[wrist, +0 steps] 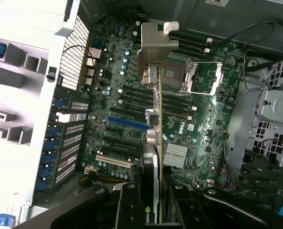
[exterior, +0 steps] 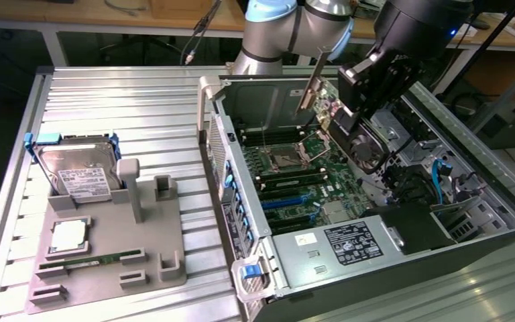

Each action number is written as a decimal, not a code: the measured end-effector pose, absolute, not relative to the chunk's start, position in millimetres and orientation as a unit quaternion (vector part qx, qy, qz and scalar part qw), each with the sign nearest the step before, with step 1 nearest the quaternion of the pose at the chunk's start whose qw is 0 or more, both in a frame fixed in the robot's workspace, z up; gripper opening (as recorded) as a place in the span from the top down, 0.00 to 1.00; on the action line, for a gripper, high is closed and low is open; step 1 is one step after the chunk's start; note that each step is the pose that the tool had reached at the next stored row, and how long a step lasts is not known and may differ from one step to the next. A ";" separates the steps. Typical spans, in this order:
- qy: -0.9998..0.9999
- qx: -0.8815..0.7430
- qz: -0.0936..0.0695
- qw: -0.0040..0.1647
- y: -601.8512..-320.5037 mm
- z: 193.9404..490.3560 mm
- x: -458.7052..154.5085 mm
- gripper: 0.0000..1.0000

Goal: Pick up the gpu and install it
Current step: 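Insert the gpu into the slot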

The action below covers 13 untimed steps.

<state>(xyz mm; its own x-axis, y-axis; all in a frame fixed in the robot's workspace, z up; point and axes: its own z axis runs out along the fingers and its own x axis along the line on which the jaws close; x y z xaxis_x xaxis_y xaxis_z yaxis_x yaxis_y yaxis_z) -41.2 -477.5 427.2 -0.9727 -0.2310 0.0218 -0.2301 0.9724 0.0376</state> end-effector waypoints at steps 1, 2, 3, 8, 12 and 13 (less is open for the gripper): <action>-0.993 0.118 -0.017 0.013 -477.5 427.2 -41.2 0.73; -0.992 0.121 -0.017 0.013 -477.5 427.2 -41.2 0.73; -0.992 0.123 -0.017 0.013 -477.5 427.2 -41.2 0.73; -0.991 0.136 -0.016 0.013 -477.5 427.2 -41.2 0.73; -0.989 0.147 -0.016 0.014 -477.5 427.2 -41.2 0.73; -0.989 0.149 -0.016 0.014 -477.5 427.2 -41.2 0.73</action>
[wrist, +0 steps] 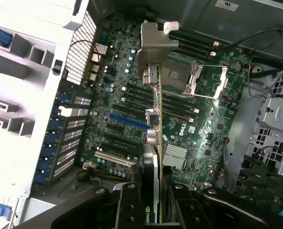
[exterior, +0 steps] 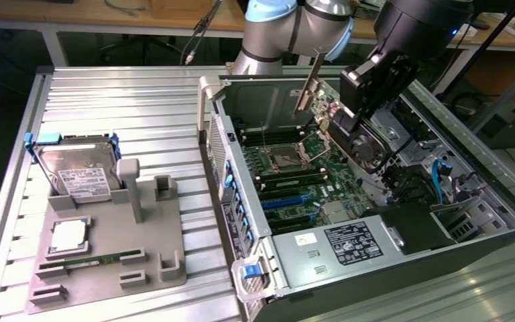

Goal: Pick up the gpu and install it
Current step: 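Insert the gpu into the slot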

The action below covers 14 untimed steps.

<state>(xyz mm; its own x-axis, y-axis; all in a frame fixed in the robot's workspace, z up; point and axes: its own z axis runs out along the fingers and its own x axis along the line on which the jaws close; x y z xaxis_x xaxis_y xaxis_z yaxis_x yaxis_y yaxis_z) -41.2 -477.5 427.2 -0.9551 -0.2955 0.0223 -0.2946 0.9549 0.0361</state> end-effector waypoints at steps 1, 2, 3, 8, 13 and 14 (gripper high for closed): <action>-0.988 0.151 -0.016 0.014 -477.5 427.2 -41.2 0.73; -0.988 0.154 -0.016 0.014 -477.5 427.2 -41.2 0.73; -0.988 0.156 -0.016 0.014 -477.5 427.2 -41.2 0.73; -0.986 0.165 -0.016 0.014 -477.5 427.2 -41.2 0.73; -0.985 0.169 -0.016 0.014 -477.5 427.9 -41.2 0.73; -0.985 0.169 -0.016 0.014 -477.5 428.6 -41.2 0.73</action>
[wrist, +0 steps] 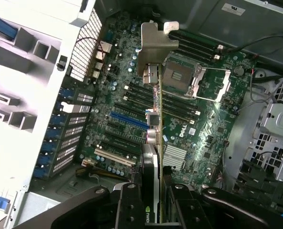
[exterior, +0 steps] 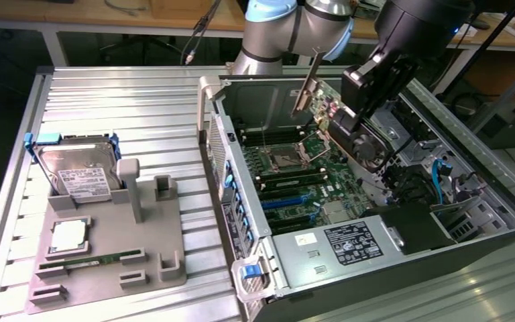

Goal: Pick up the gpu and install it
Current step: 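Insert the gpu into the slot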

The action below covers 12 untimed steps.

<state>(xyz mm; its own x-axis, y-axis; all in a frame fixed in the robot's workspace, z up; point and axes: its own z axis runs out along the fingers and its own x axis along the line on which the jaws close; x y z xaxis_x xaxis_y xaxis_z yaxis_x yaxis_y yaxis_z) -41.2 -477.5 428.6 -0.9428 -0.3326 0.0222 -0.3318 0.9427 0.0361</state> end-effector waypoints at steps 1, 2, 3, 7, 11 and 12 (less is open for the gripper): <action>-0.985 0.169 -0.016 0.014 -477.5 428.7 -41.2 0.73; -0.985 0.169 -0.016 0.014 -477.5 428.9 -41.2 0.73; -0.985 0.169 -0.016 0.014 -477.5 429.1 -41.2 0.73; -0.985 0.169 -0.016 0.014 -477.5 430.0 -41.2 0.73; -0.985 0.169 -0.016 0.014 -477.5 430.8 -41.2 0.73; -0.985 0.169 -0.016 0.014 -477.5 430.9 -41.2 0.73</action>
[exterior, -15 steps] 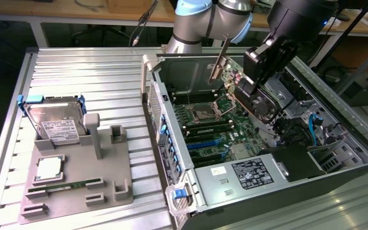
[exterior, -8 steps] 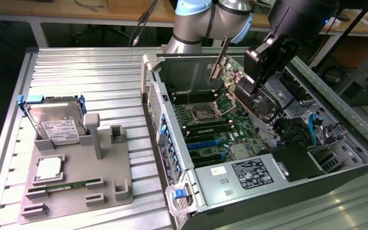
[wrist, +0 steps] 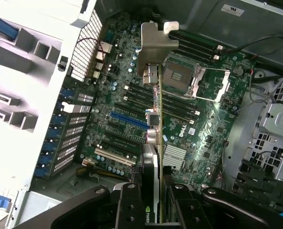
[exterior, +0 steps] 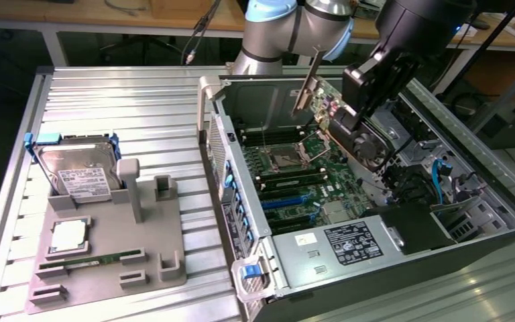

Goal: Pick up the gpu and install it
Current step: 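Insert the gpu into the slot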

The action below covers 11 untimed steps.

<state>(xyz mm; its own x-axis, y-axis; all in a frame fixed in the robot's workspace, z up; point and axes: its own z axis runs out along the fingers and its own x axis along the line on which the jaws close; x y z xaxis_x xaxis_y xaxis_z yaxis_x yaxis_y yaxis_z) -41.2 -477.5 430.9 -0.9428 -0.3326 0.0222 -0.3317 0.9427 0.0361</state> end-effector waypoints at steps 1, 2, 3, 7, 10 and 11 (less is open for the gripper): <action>-0.985 0.169 -0.016 0.014 -477.5 431.1 -41.2 0.73; -0.985 0.169 -0.016 0.014 -477.5 431.3 -41.2 0.73; -0.985 0.169 -0.016 0.014 -477.5 431.4 -41.2 0.73; -0.985 0.169 -0.016 0.014 -477.5 431.9 -41.2 0.73; -0.985 0.169 -0.016 0.014 -477.5 433.3 -41.2 0.73; -0.985 0.169 -0.016 0.014 -477.5 433.5 -41.2 0.73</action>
<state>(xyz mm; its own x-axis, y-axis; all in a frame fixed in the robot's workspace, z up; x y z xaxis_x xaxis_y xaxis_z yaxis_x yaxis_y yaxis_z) -41.2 -477.5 433.5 -0.9428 -0.3327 0.0223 -0.3318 0.9427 0.0361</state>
